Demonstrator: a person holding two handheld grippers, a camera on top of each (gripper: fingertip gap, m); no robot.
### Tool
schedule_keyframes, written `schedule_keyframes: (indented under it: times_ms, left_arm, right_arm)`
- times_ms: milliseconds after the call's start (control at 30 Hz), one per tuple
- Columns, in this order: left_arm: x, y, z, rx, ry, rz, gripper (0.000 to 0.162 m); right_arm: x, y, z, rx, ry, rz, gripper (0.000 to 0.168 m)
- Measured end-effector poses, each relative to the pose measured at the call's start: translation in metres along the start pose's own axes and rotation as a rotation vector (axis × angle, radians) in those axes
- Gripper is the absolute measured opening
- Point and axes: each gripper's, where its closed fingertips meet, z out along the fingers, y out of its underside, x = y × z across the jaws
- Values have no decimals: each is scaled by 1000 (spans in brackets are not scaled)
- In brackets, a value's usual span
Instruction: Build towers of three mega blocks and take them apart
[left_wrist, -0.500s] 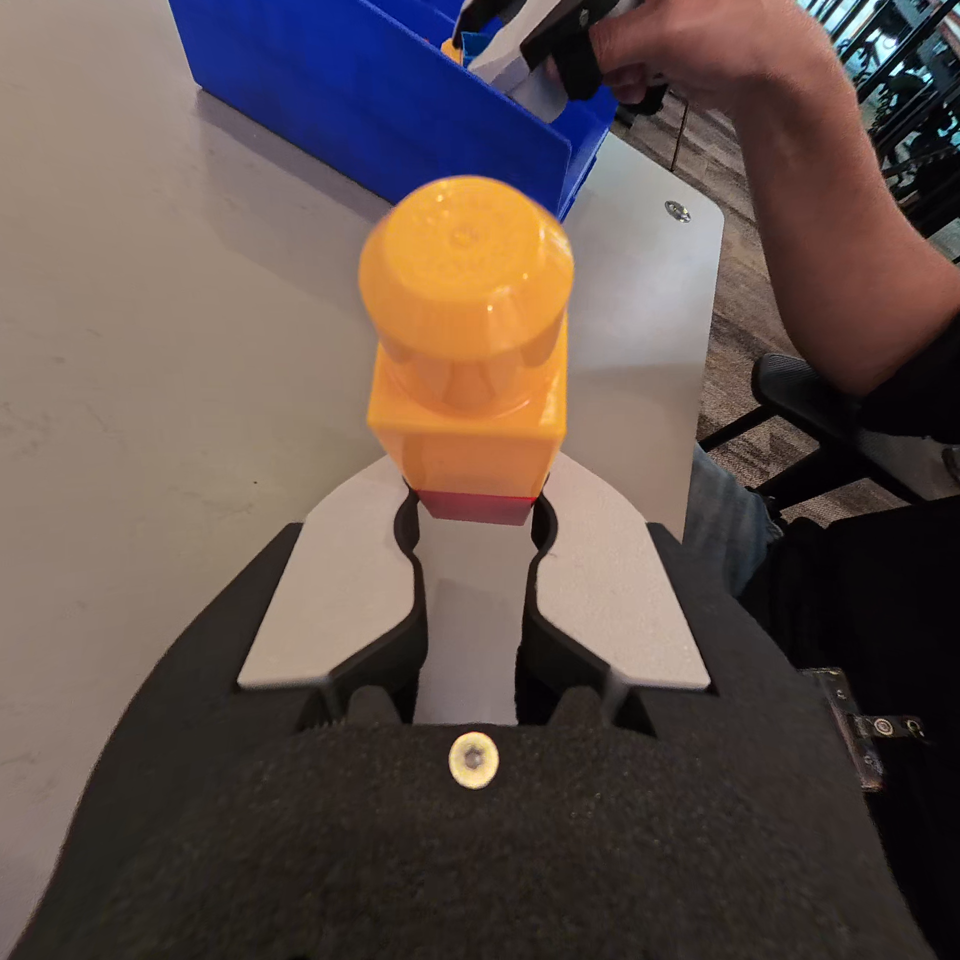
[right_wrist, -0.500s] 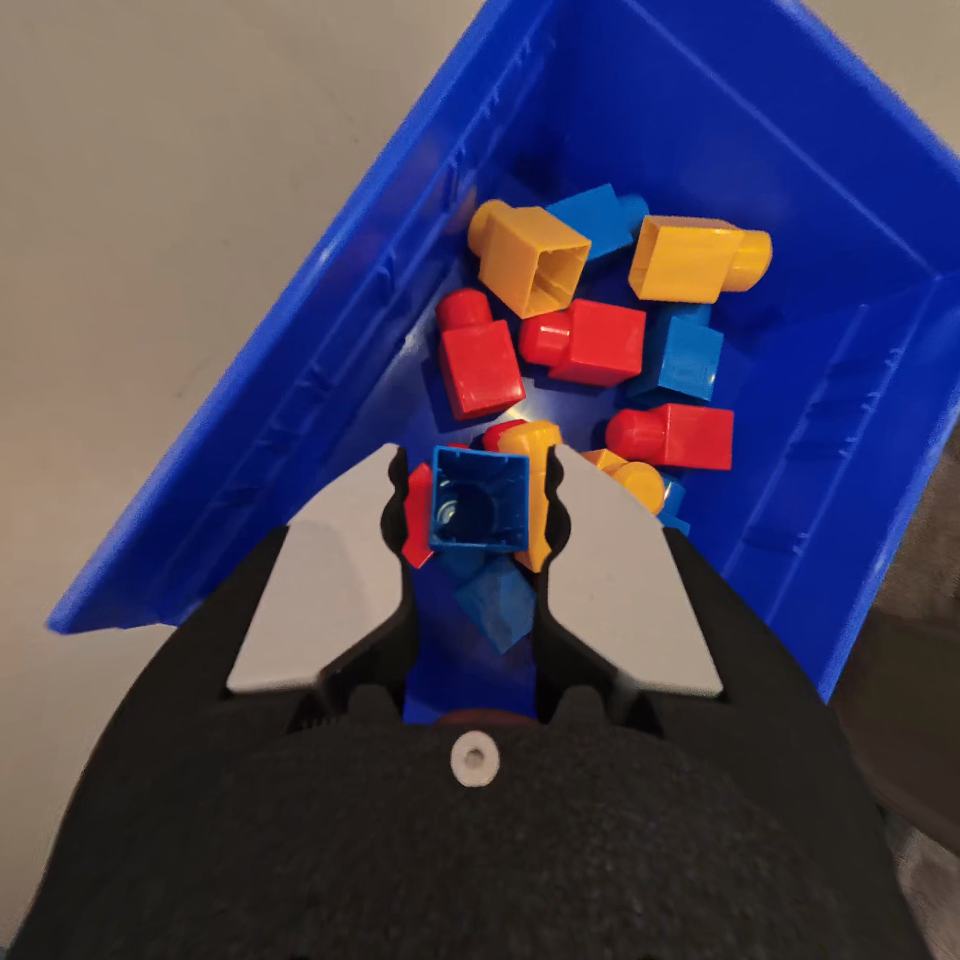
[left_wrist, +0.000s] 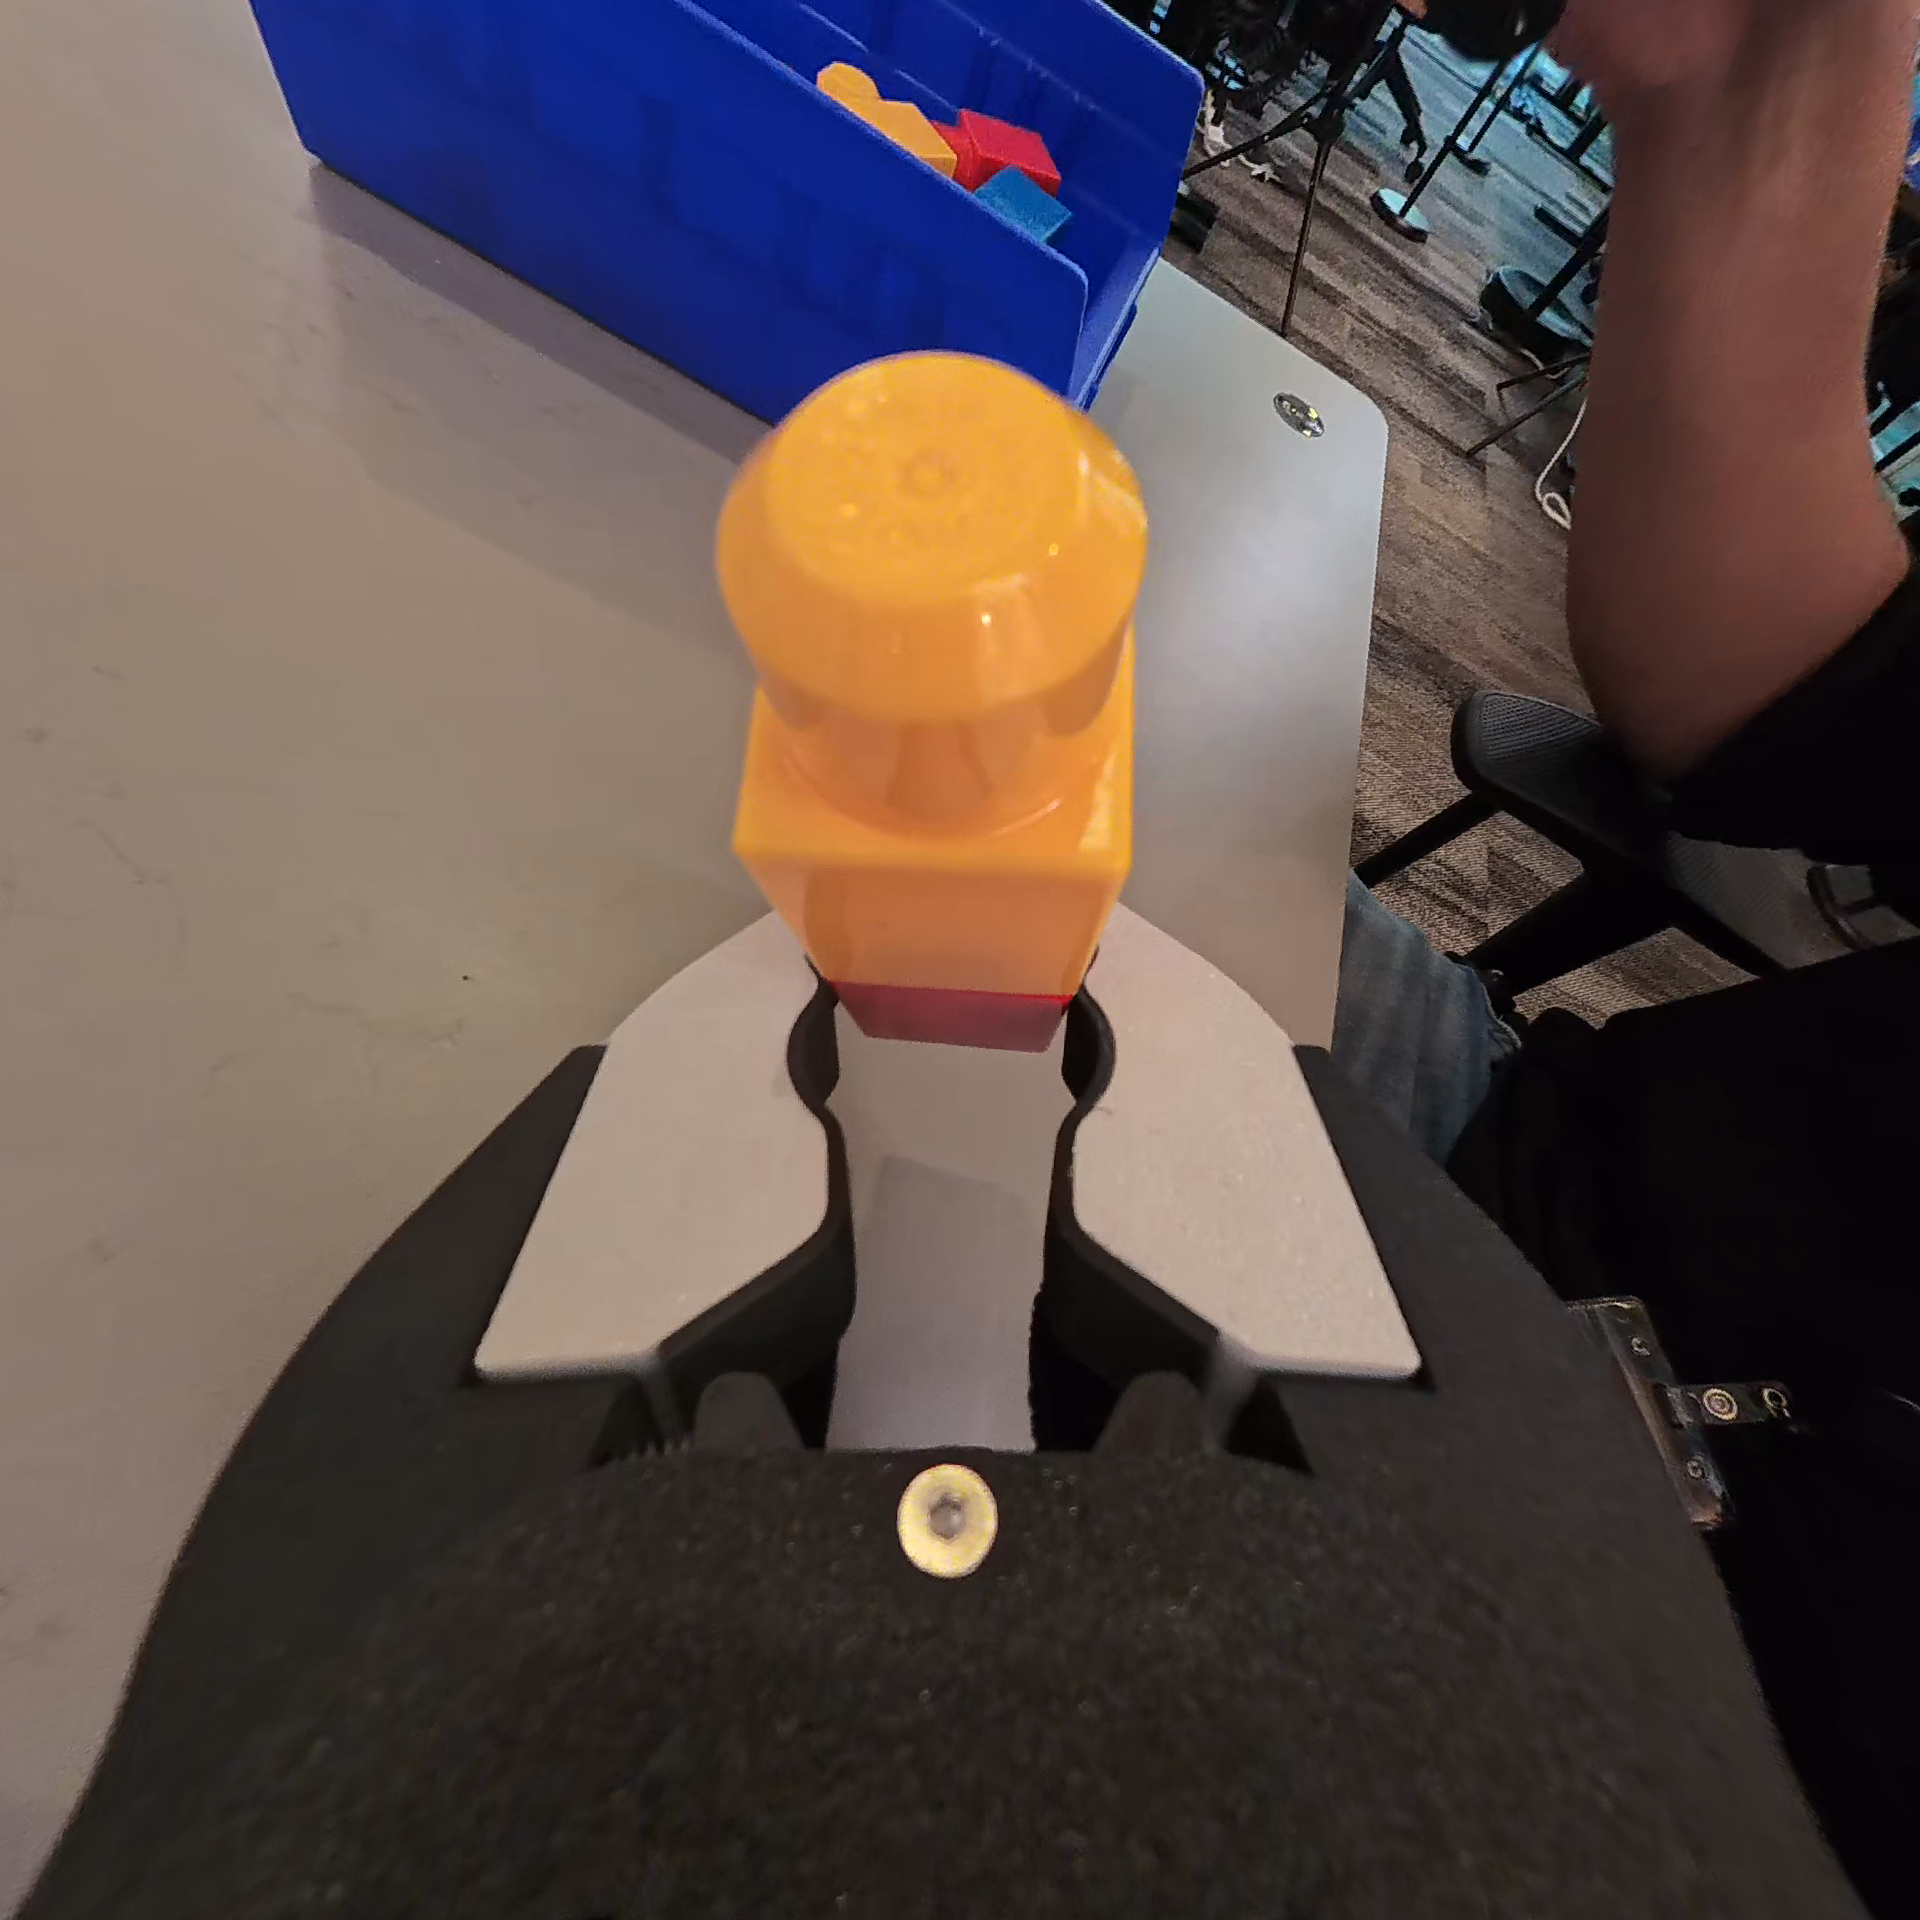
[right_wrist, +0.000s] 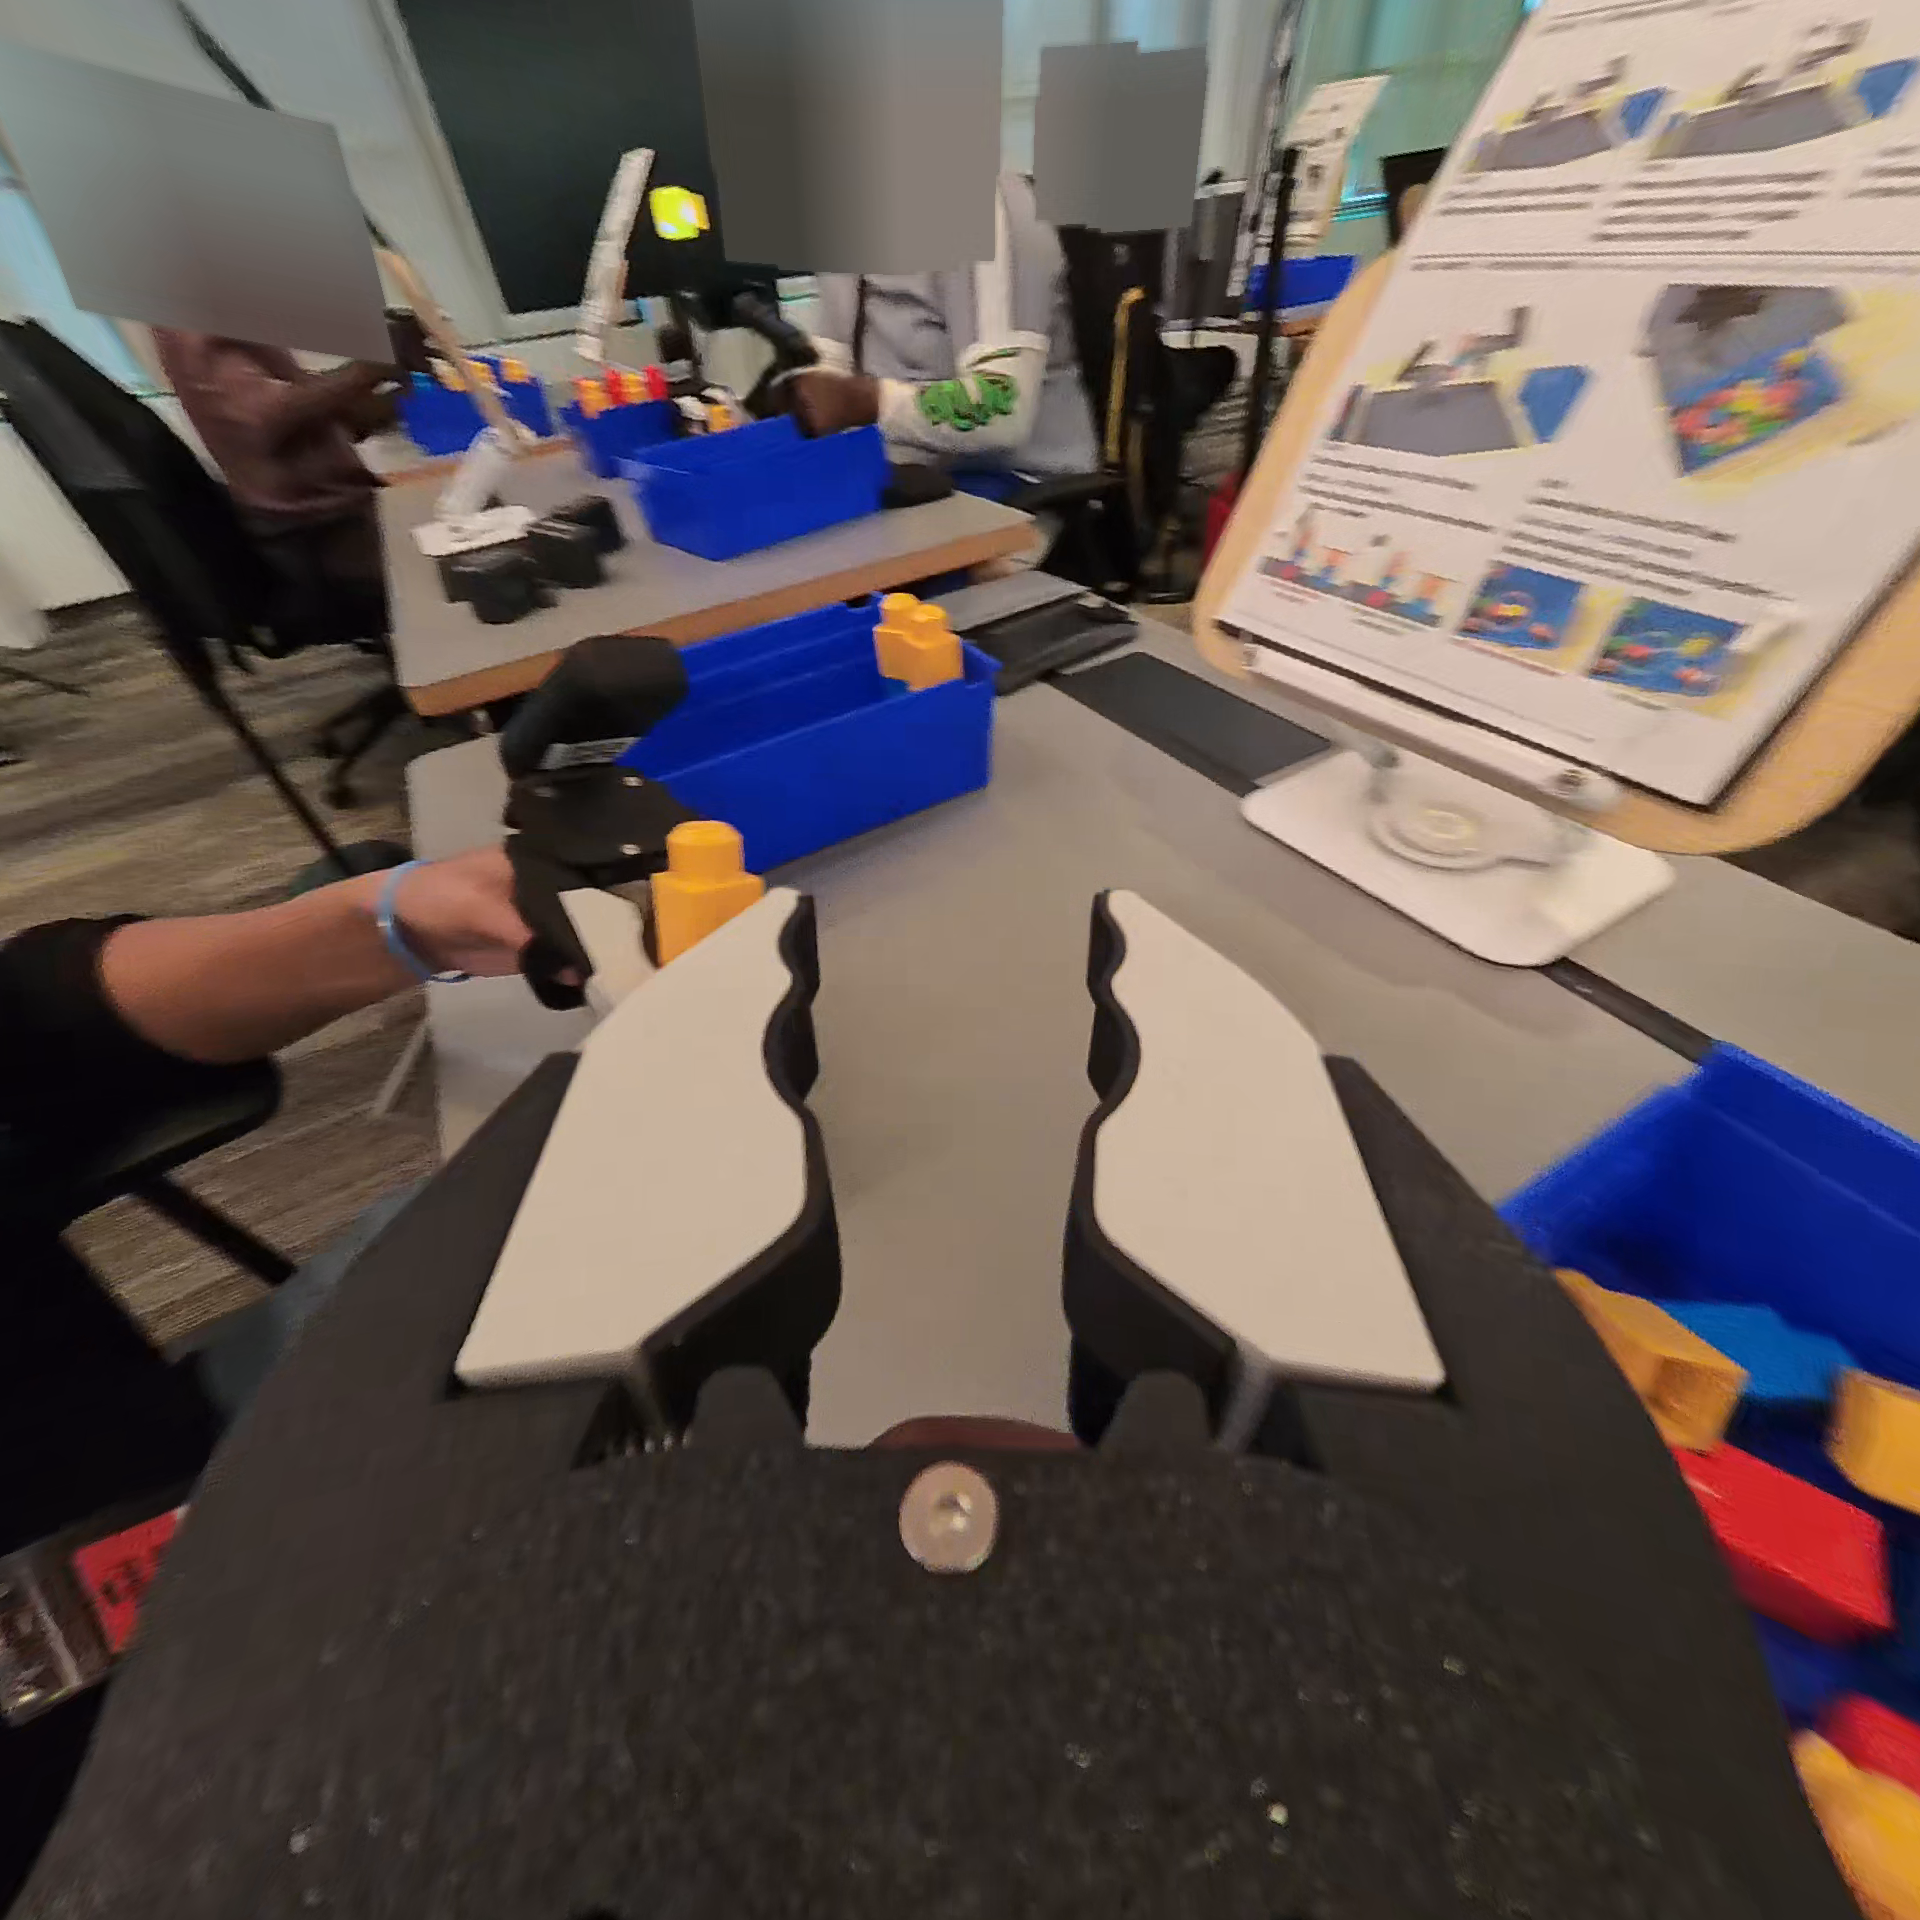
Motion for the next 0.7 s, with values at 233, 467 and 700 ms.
schedule_keyframes:
  times_ms: [233, 467, 700]
  left_arm:
    - [8, -3, -1, 15, 47, 6, 40]
    - [20, 0, 8, -38, 52, 63, 40]
    - [23, 4, 15, -69, 35, 103, 40]
  right_arm:
    - [-37, 35, 48, -49, -191, 89, 52]
    - [-107, 97, 124, -143, -424, 143, 68]
    - [-115, 103, 133, -130, -475, 151, 37]
